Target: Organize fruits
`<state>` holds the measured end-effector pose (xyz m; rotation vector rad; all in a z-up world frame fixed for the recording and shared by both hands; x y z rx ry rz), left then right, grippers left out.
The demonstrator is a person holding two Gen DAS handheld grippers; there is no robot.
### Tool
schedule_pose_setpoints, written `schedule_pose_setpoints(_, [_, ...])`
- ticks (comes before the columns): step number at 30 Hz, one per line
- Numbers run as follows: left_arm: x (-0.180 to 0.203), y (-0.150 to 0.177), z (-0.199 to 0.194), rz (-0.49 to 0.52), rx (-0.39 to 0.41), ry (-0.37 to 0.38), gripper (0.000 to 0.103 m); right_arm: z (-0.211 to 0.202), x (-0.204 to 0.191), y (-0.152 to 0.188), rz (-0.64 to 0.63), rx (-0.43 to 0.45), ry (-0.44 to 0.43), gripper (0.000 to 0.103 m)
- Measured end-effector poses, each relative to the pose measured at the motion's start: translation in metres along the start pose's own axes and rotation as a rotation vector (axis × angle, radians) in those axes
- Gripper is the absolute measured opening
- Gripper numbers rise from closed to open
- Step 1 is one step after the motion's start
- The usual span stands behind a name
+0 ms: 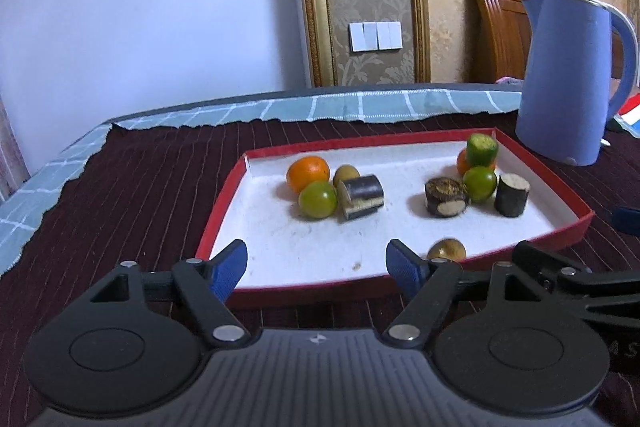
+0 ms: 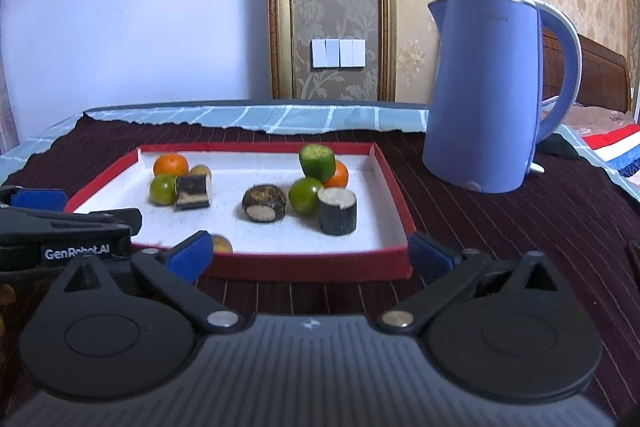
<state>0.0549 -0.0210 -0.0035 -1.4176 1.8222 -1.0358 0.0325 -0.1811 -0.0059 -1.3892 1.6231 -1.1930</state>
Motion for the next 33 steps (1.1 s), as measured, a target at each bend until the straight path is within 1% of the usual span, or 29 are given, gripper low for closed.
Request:
schedule_pose_setpoints(3, [0.000, 0.007, -0.004, 0.003, -0.006, 0.017, 0.077, 0.003, -0.001, 0.006, -0.014, -0.033, -0.005, 0.103])
schedule_pose_setpoints(5, [-0.001, 0.011, -0.005, 0.004, -0.011, 0.016, 0.080, 0.005, -0.003, 0.009, -0.037, -0.050, -0.005, 0.103])
schedule_pose_setpoints(10, [-0.004, 0.019, -0.003, 0.003, -0.030, 0.009, 0.081, 0.009, -0.011, 0.015, -0.108, -0.073, 0.019, 0.103])
schedule_pose_setpoints(18, [-0.009, 0.023, 0.003, -0.008, -0.046, 0.003, 0.081, 0.026, -0.014, 0.019, -0.129, -0.169, 0.011, 0.103])
schedule_pose_setpoints(21, [-0.009, 0.025, 0.005, -0.012, -0.052, 0.006, 0.081, 0.035, -0.017, 0.020, -0.148, -0.192, 0.037, 0.103])
schedule_pose_setpoints(26, [-0.010, 0.029, 0.012, -0.013, -0.069, 0.003, 0.081, 0.040, -0.016, 0.020, -0.142, -0.194, 0.022, 0.103])
schedule_pose_setpoints(28, [-0.010, 0.031, 0.015, -0.010, -0.069, -0.020, 0.081, 0.041, -0.013, 0.021, -0.122, -0.205, 0.009, 0.103])
schedule_pose_setpoints(30, [-0.010, 0.032, 0.016, -0.011, -0.074, -0.028, 0.081, 0.044, -0.008, 0.022, -0.088, -0.223, -0.014, 0.103])
schedule_pose_setpoints(33, [-0.013, 0.032, 0.018, -0.021, -0.085, 0.003, 0.081, 0.044, -0.009, 0.022, -0.091, -0.222, -0.012, 0.103])
Point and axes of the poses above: each gripper's, at about its wrist camera, not at the fingertips, and z roughly the way its jaws point, x to its right, y to its underside, the point moved 2 cm from there along z, roughly the way its jaws point, and after that the axes turned 12 degrees about y, right-handed, at the moved point
